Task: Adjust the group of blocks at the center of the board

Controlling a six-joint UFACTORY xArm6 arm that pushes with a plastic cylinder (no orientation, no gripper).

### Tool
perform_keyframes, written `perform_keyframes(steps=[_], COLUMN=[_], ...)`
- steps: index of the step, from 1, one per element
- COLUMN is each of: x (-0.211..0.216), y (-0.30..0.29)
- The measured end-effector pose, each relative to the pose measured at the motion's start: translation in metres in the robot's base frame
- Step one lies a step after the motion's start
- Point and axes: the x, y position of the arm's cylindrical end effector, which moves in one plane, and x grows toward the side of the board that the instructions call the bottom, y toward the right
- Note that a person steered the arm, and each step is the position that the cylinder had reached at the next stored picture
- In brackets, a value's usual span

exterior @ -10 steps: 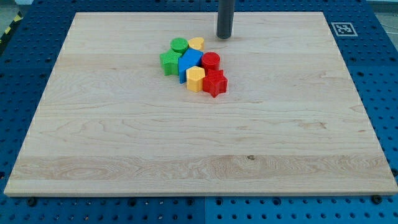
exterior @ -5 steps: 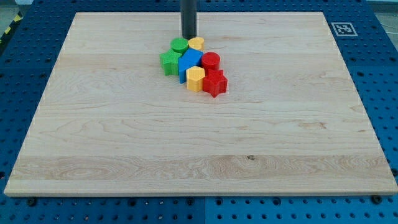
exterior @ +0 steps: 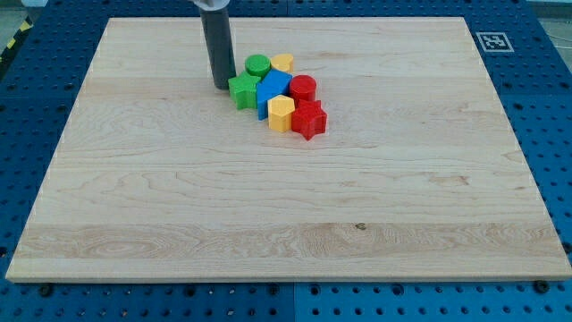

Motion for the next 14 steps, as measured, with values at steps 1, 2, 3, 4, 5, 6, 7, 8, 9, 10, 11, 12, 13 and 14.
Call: perform_keyframes(steps=[1,2,3,4,5,6,7,8,9,10,11,12,13,14], x=[0.025,0.046,0.065,0.082,0.102,0.128,0.147,0.147,0.131,0.102,0.075,0.059,0.040,0.027], y=[0.000,0.000,0.000,-0.003,-0.007,-0.007,-0.006,0.018,0.037,0.040,0.039,0.024,0.010,-0.002])
